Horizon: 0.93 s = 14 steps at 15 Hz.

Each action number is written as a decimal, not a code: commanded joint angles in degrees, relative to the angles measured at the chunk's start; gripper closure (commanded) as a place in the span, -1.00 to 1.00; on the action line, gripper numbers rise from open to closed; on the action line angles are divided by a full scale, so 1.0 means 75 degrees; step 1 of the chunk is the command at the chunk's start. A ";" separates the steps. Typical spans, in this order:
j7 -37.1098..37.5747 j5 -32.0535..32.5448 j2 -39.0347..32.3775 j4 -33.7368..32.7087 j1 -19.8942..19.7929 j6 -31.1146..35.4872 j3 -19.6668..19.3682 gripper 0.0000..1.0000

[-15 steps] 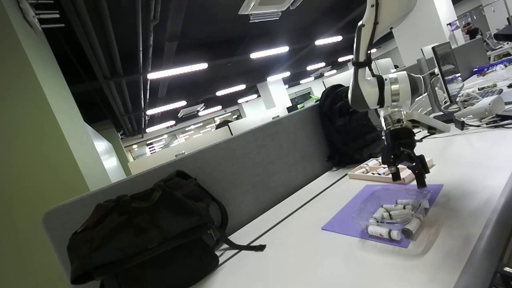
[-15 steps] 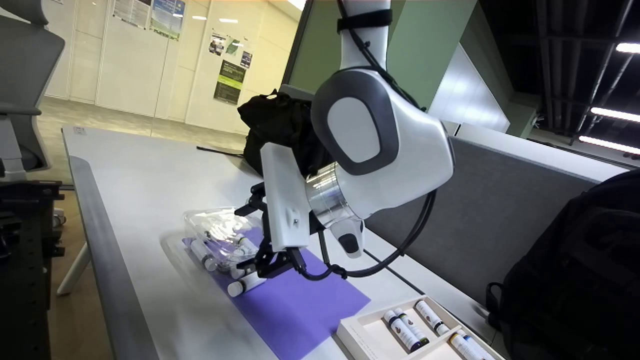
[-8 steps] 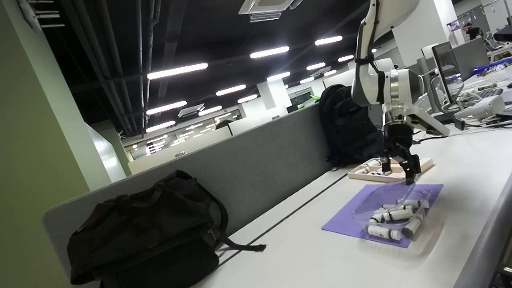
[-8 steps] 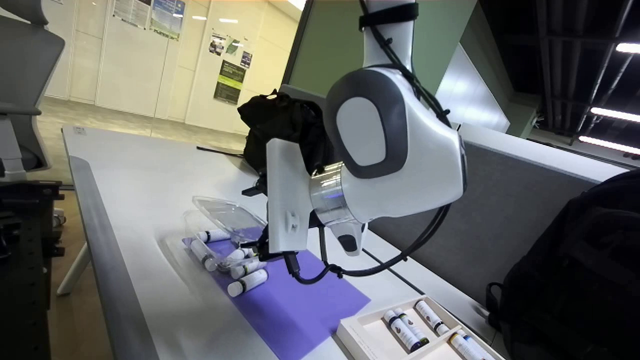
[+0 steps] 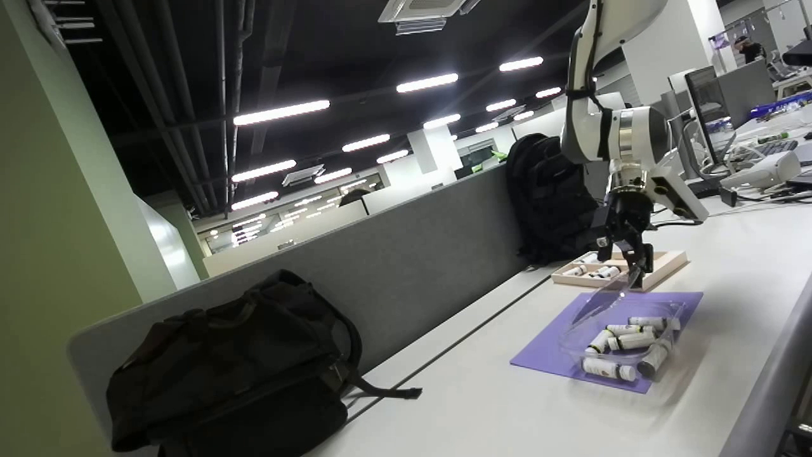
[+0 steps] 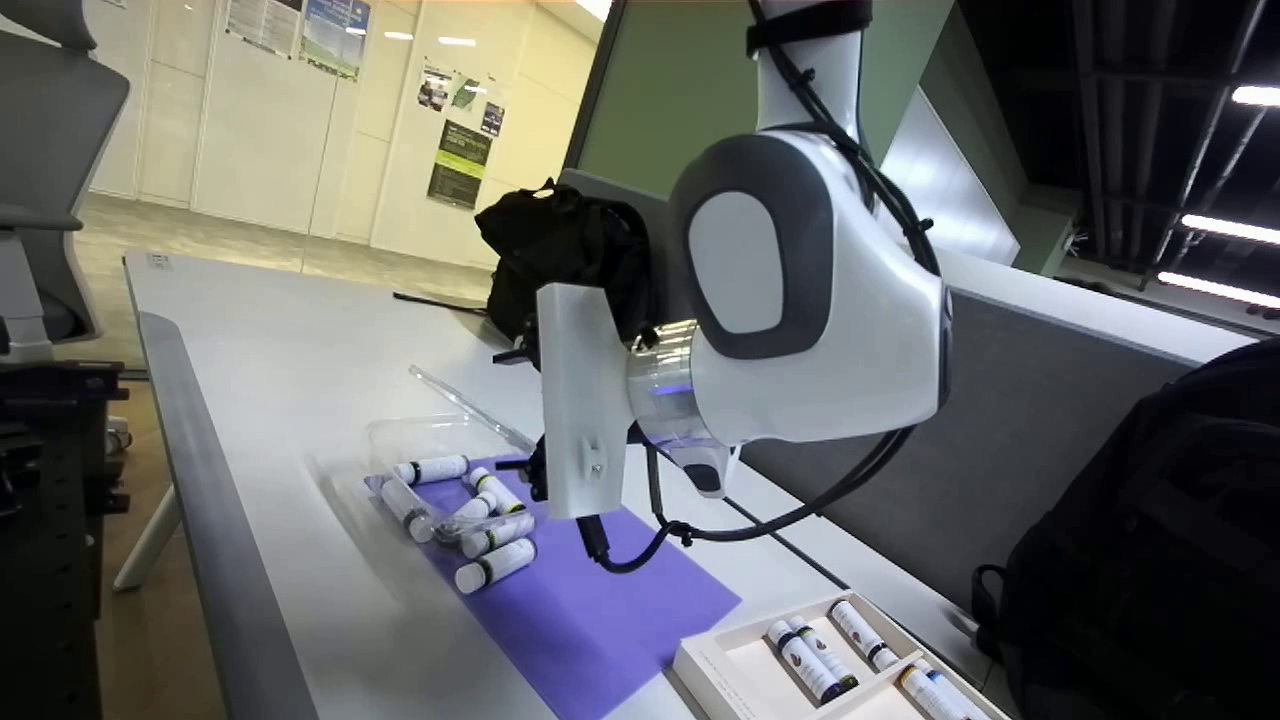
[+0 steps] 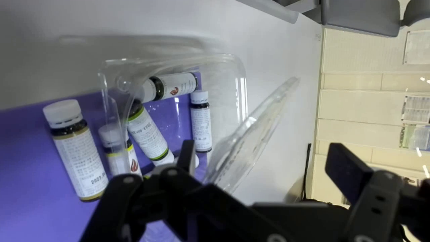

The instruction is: Open the lid on the clear container

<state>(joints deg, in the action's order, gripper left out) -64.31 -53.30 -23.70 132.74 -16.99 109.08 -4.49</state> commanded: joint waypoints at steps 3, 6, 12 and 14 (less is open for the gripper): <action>-0.1002 -0.0293 0.0225 -0.0015 0.0254 0.0184 -0.0042 -1.00; -0.1490 -0.0534 0.0310 -0.0064 0.0355 0.0123 -0.0010 -1.00; -0.2226 -0.0958 0.0573 -0.0059 0.0799 0.0778 0.0003 -1.00; -0.2397 -0.0971 0.0644 -0.0066 0.0980 0.1256 0.0019 -1.00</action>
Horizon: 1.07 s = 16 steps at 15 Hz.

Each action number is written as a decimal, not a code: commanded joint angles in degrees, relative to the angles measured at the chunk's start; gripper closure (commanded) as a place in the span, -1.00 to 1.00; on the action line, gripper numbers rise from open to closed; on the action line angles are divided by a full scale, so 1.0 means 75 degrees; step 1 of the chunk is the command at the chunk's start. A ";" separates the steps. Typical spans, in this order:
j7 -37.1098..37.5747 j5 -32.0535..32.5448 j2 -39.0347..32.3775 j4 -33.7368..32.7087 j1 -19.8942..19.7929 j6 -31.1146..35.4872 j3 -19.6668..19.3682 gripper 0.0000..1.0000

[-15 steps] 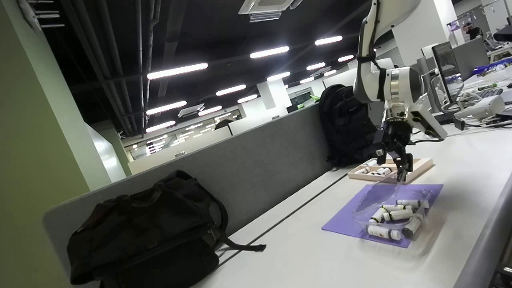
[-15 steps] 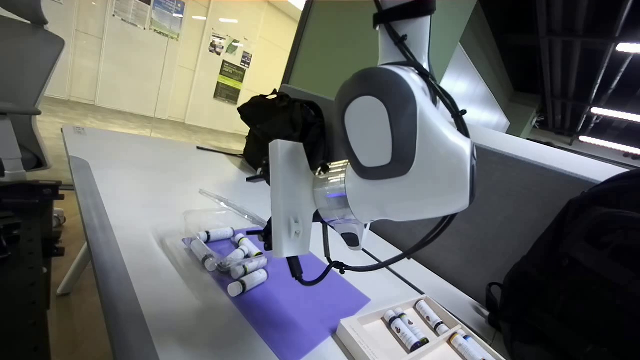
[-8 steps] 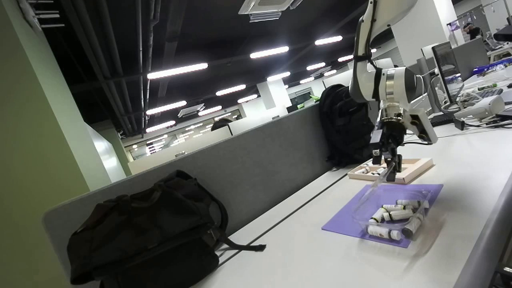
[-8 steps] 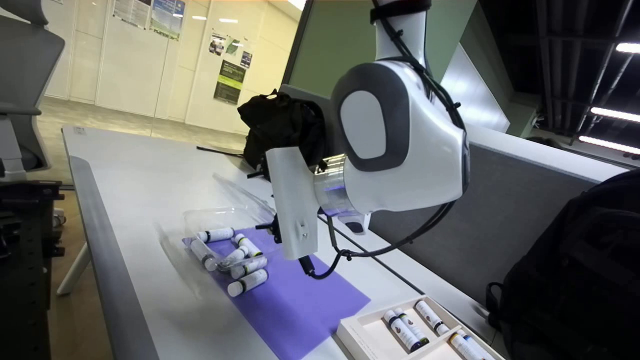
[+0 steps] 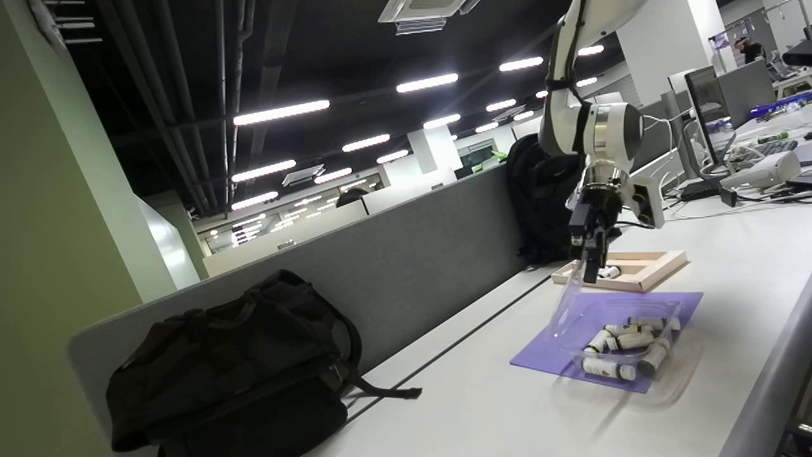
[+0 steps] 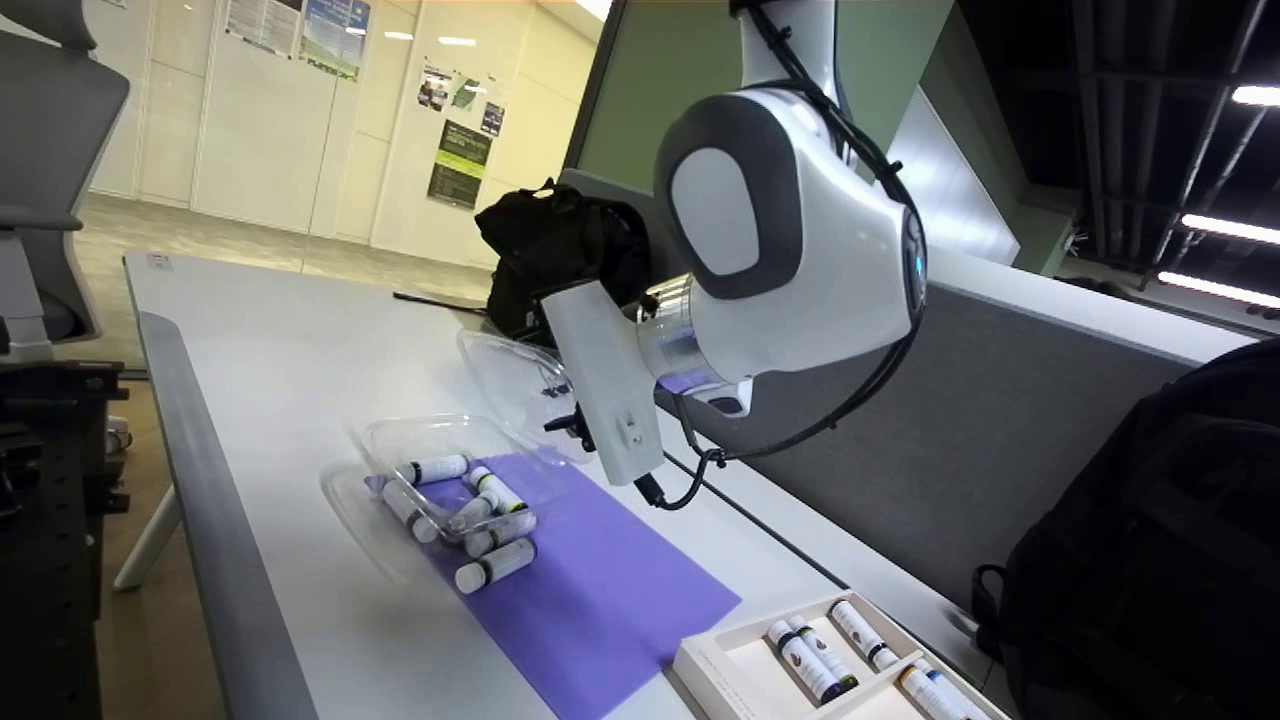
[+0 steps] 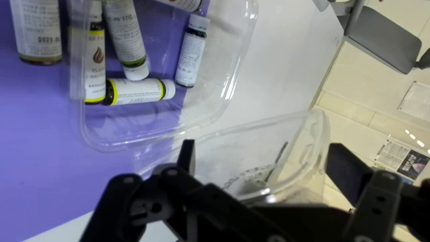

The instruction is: Open the lid on the clear container

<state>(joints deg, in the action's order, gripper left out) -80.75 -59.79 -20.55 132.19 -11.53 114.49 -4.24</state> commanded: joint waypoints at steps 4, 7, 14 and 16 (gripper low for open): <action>-0.0388 -0.0128 0.0305 -0.0057 0.0476 0.1173 0.0084 -1.00; -0.0462 -0.0178 0.0347 -0.0157 0.0532 0.1315 0.0163 -1.00; -0.0241 -0.0072 0.0525 -0.0462 0.0329 -0.0067 0.0119 -1.00; -0.0279 -0.0061 0.0549 -0.0579 0.0237 -0.0707 0.0044 -1.00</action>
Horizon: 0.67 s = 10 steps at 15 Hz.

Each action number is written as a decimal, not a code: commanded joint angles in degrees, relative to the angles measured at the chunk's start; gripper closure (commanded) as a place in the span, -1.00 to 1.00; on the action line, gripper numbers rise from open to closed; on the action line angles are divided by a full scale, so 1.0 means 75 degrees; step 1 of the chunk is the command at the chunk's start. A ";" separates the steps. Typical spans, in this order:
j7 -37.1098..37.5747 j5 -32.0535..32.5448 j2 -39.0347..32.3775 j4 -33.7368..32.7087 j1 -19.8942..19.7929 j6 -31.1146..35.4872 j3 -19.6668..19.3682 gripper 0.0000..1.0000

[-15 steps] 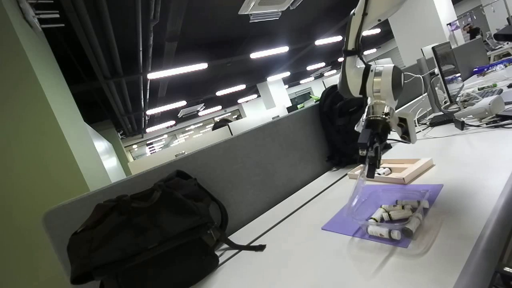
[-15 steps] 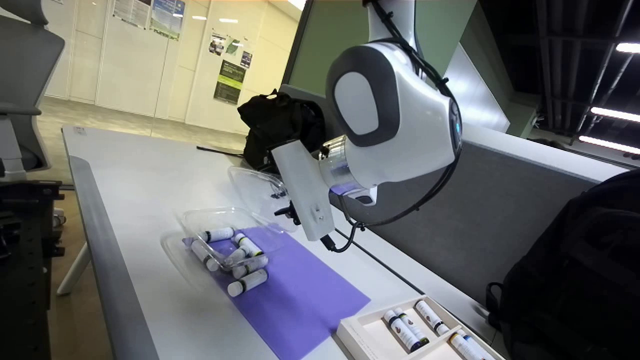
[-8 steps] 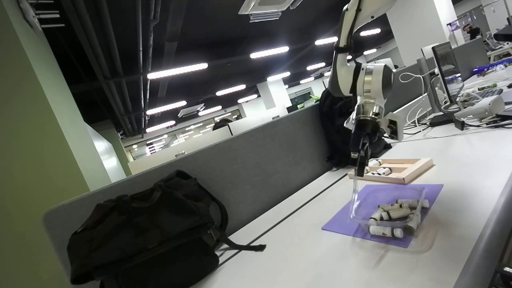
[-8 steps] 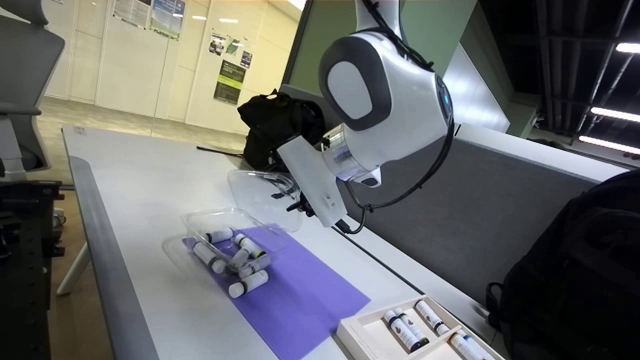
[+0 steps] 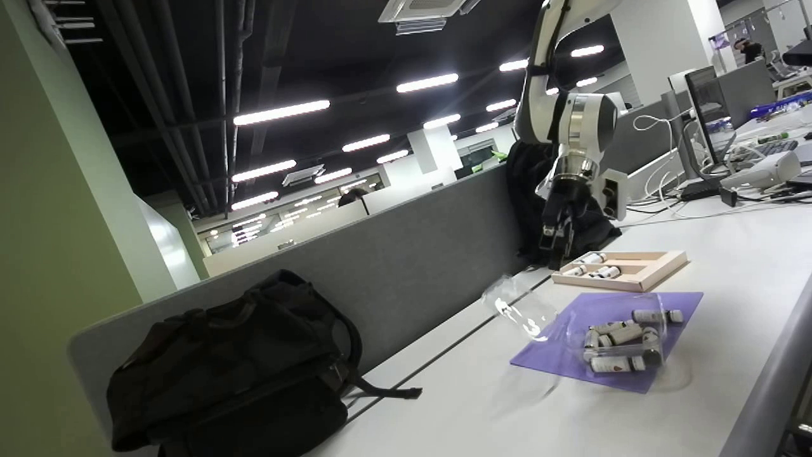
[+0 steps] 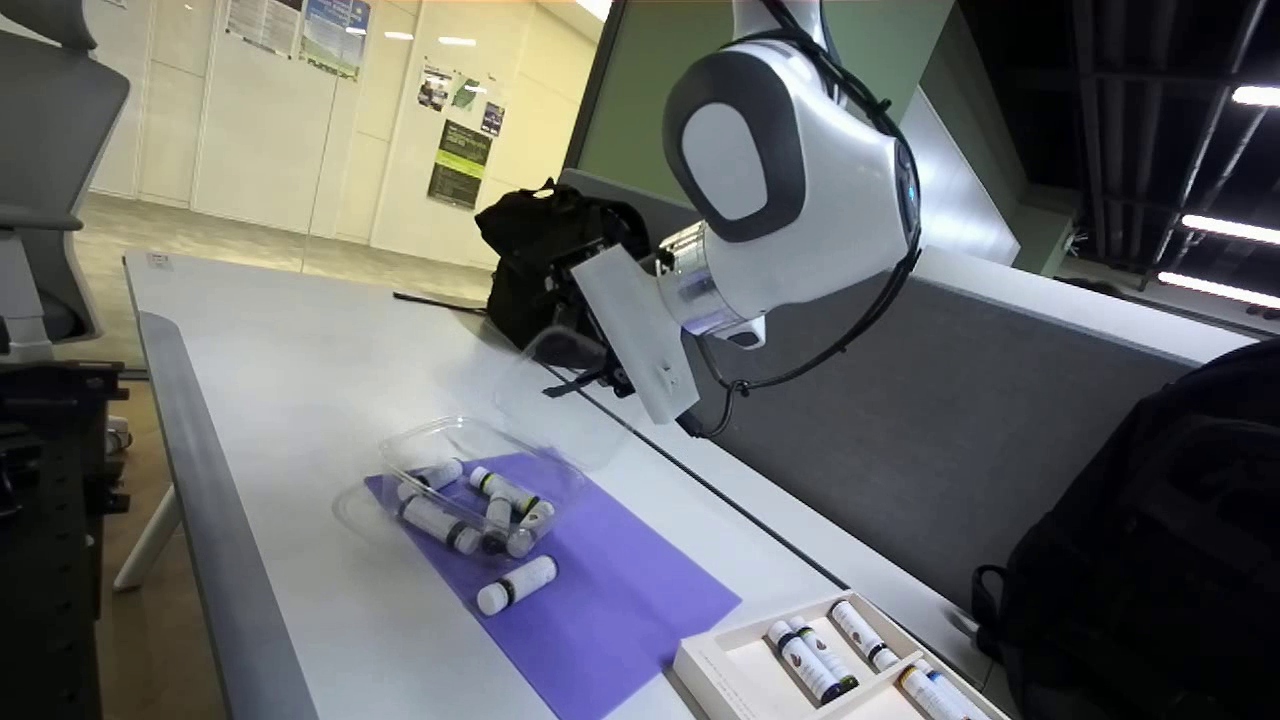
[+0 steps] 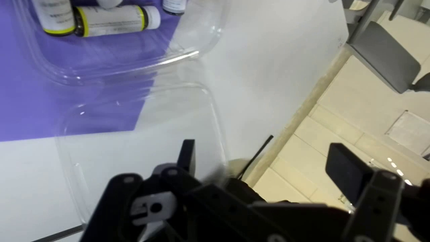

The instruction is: Open the lid on the clear container

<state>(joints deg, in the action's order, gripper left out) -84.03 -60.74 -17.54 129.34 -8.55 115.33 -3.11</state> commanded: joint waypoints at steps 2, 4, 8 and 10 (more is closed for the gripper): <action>0.0208 0.0102 0.0038 -0.0413 -0.0246 -0.1490 -0.0200 -1.00; 0.0280 0.0062 0.0006 -0.0514 -0.0273 -0.1798 -0.0295 -1.00; 0.1630 0.0336 0.0377 -0.0299 0.0070 -0.0637 -0.0492 -1.00; 0.2021 0.0480 0.0808 0.0047 0.0222 0.0277 -0.0475 -1.00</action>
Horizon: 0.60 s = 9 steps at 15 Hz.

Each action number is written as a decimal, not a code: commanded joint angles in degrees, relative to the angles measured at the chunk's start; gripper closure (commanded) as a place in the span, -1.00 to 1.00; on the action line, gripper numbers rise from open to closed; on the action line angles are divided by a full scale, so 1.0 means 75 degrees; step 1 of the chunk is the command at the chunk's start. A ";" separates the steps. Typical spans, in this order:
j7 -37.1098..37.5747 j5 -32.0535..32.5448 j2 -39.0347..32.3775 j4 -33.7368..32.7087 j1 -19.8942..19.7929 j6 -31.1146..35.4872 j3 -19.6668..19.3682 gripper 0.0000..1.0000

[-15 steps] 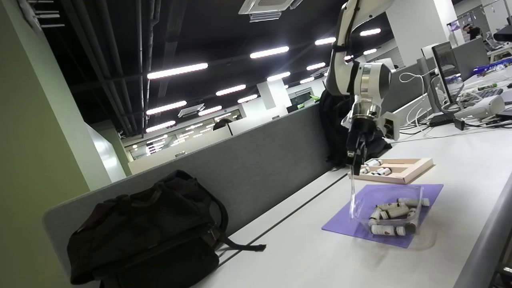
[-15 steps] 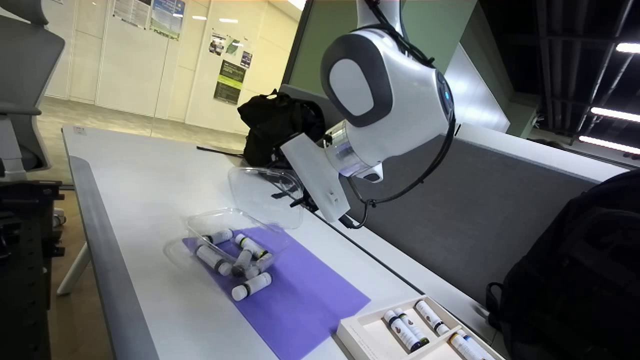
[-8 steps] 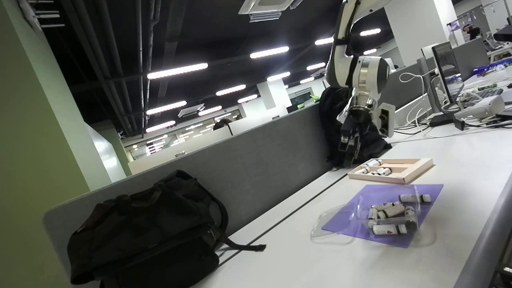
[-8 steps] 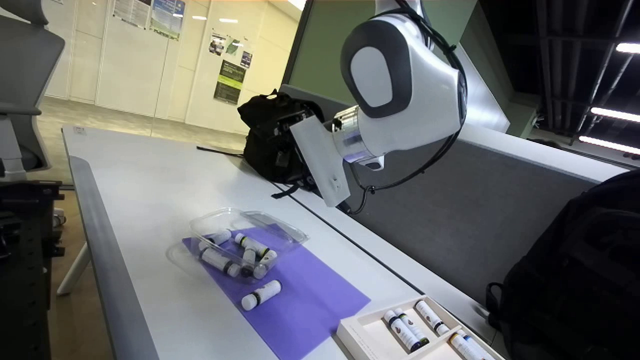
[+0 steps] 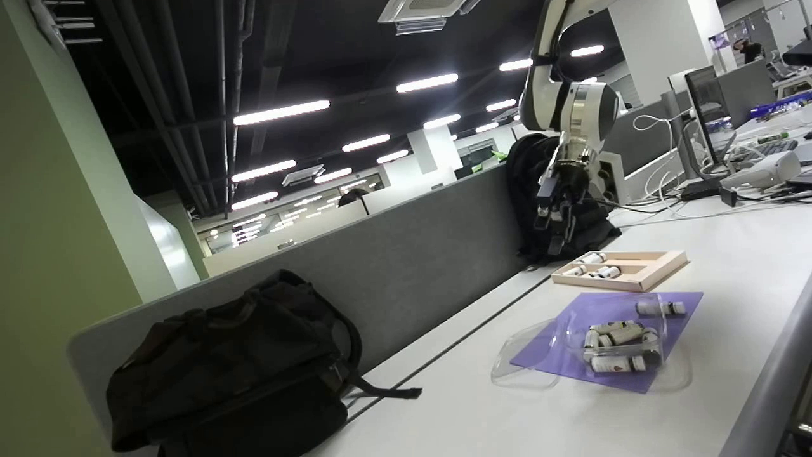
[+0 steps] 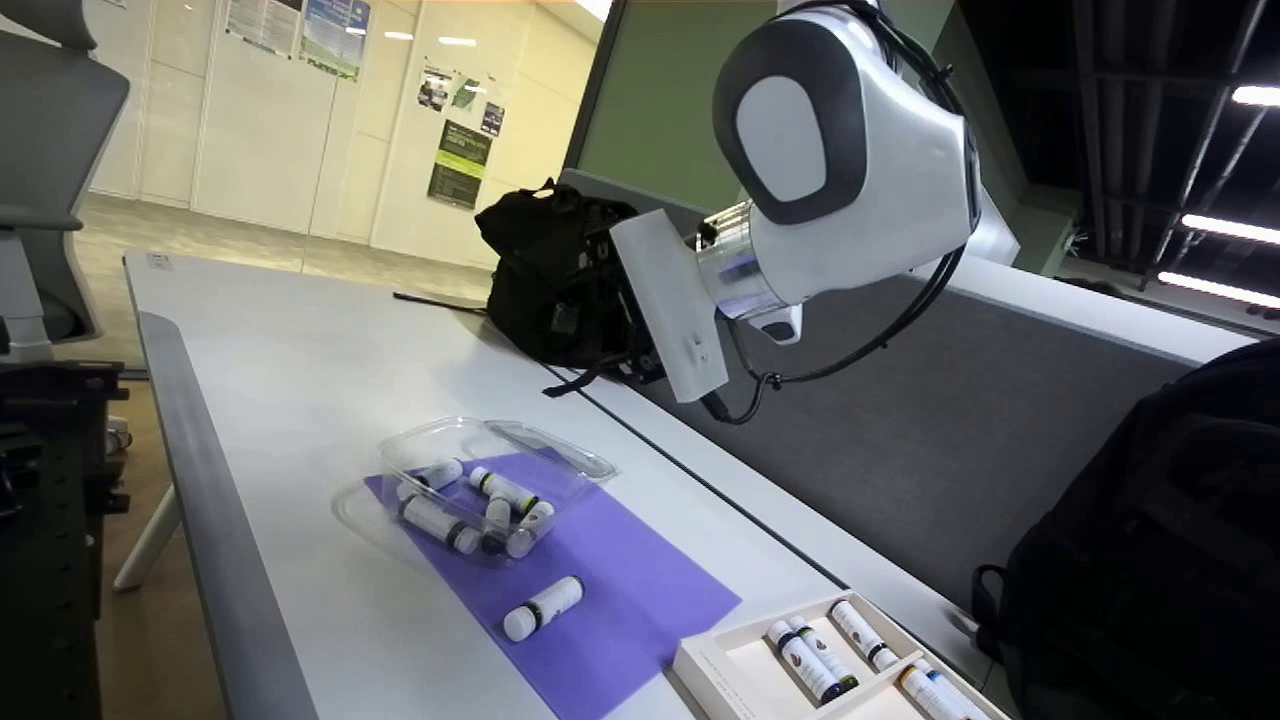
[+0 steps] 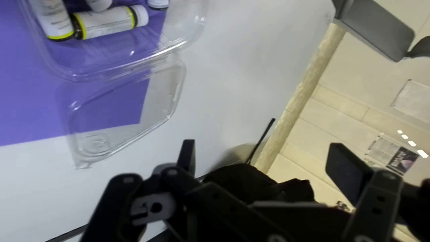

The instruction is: Open the lid on the clear container

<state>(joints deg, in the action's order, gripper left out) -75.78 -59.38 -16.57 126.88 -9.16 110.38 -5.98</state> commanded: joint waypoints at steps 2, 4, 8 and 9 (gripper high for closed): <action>0.1603 0.0684 0.1108 0.0699 0.0480 0.1702 -0.0048 -1.00; 0.2633 0.1421 0.1516 0.0973 0.0615 0.2168 -0.0010 -1.00; 0.4732 0.3193 0.2234 0.1515 0.0712 0.2606 0.0029 -1.00; 0.5258 0.3675 0.2414 0.1658 0.0691 0.2613 0.0043 -1.00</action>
<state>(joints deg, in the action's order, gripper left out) -47.43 -39.91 -3.68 135.09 -4.09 128.58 -5.75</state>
